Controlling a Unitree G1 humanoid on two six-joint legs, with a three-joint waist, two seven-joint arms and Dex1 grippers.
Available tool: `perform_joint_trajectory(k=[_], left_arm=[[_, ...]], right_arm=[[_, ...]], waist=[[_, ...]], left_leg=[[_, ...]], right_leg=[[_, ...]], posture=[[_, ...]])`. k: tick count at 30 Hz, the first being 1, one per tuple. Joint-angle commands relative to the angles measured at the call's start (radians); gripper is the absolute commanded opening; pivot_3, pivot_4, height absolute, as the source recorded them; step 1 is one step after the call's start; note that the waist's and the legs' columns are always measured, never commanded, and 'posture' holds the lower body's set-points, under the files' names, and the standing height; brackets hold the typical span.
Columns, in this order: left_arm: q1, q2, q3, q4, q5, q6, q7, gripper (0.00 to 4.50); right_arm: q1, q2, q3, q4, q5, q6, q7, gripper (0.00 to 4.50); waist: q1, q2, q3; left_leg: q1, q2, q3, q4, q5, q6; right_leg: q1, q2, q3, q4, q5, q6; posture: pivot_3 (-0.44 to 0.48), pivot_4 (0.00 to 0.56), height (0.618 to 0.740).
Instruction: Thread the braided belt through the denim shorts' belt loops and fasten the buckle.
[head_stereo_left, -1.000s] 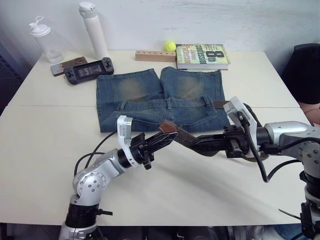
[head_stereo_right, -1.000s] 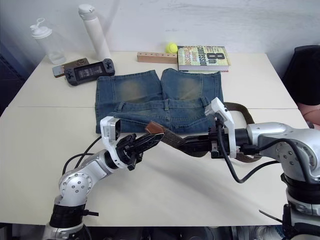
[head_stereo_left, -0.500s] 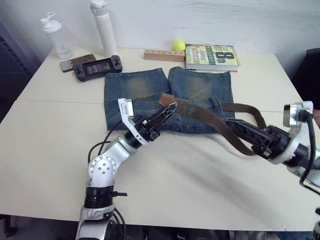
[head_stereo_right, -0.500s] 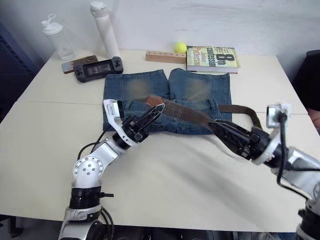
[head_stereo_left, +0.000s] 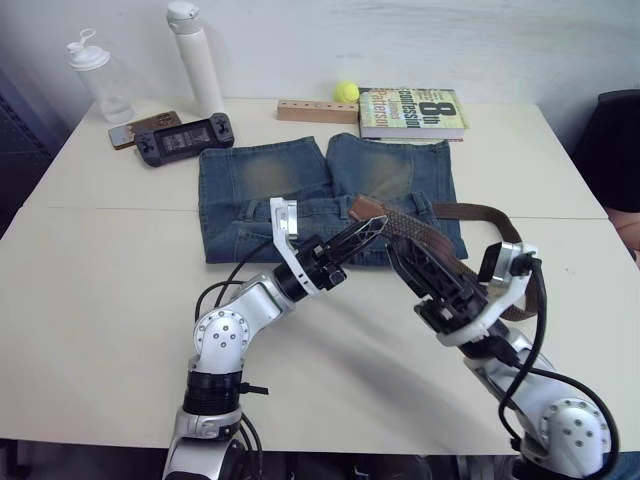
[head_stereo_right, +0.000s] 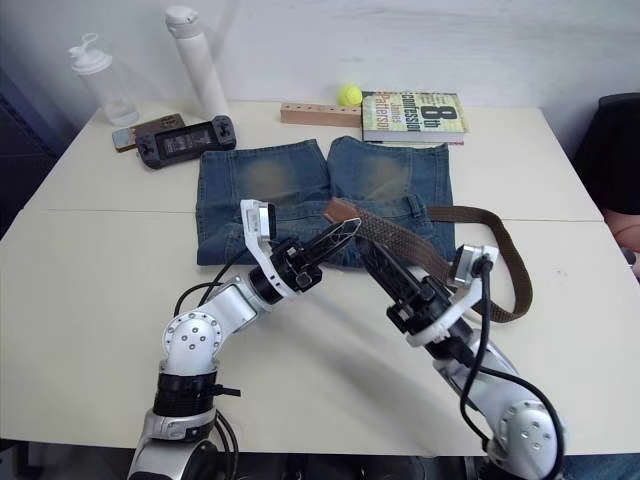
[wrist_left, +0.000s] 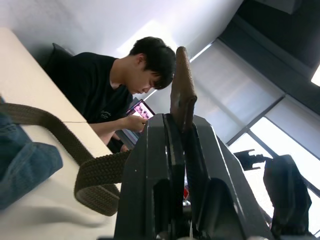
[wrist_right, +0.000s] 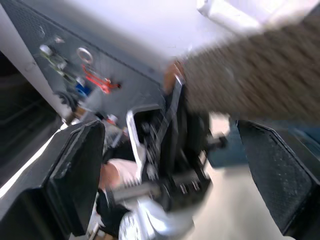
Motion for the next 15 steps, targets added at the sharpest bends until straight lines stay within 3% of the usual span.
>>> perform_joint_trajectory(k=[1, 8, 9, 10, 15], left_arm=[[0.005, -0.005, 0.003, -0.067, -0.014, -0.012, 0.010, 0.00], [0.023, -0.026, 0.018, -0.075, -0.015, -0.041, 0.052, 0.00], [0.025, -0.024, 0.016, -0.076, -0.016, -0.039, 0.053, 0.00], [0.028, -0.024, 0.014, -0.078, -0.016, -0.038, 0.056, 0.00], [0.036, -0.023, 0.011, -0.081, -0.018, -0.034, 0.066, 0.00]], right_arm=[[-0.010, 0.009, -0.005, 0.013, -0.025, -0.060, 0.013, 4.46], [-0.003, 0.004, 0.010, 0.036, -0.044, -0.098, 0.042, 4.46], [-0.004, 0.005, 0.013, 0.034, -0.043, -0.100, 0.047, 3.94], [-0.005, 0.009, 0.013, 0.033, -0.042, -0.106, 0.049, 3.73], [-0.012, 0.011, 0.006, 0.041, -0.037, -0.128, 0.053, 1.23]], waist=[[0.002, 0.000, 0.000], [-0.002, 0.000, 0.000], [-0.002, 0.000, 0.000], [-0.002, 0.000, 0.000], [-0.002, 0.000, 0.000]], left_leg=[[-0.001, 0.000, 0.000, 0.001, 0.000, 0.001], [-0.002, -0.002, 0.000, 0.001, -0.001, 0.004], [-0.002, -0.001, 0.000, 0.000, -0.001, 0.004], [-0.002, -0.001, 0.000, 0.000, -0.001, 0.004], [-0.002, -0.002, 0.000, 0.000, -0.001, 0.004]], right_leg=[[0.000, 0.000, 0.000, -0.001, 0.000, 0.000], [0.002, -0.001, 0.000, -0.007, 0.002, 0.003], [0.002, -0.001, 0.000, -0.007, 0.002, 0.003], [0.001, -0.001, 0.000, -0.007, 0.002, 0.003], [0.001, -0.001, 0.000, -0.007, 0.002, 0.003]], posture=[[0.000, 0.150, 0.738], [0.000, 0.150, 0.738], [0.000, 0.150, 0.738], [0.000, 0.150, 0.738], [0.000, 0.150, 0.738]])
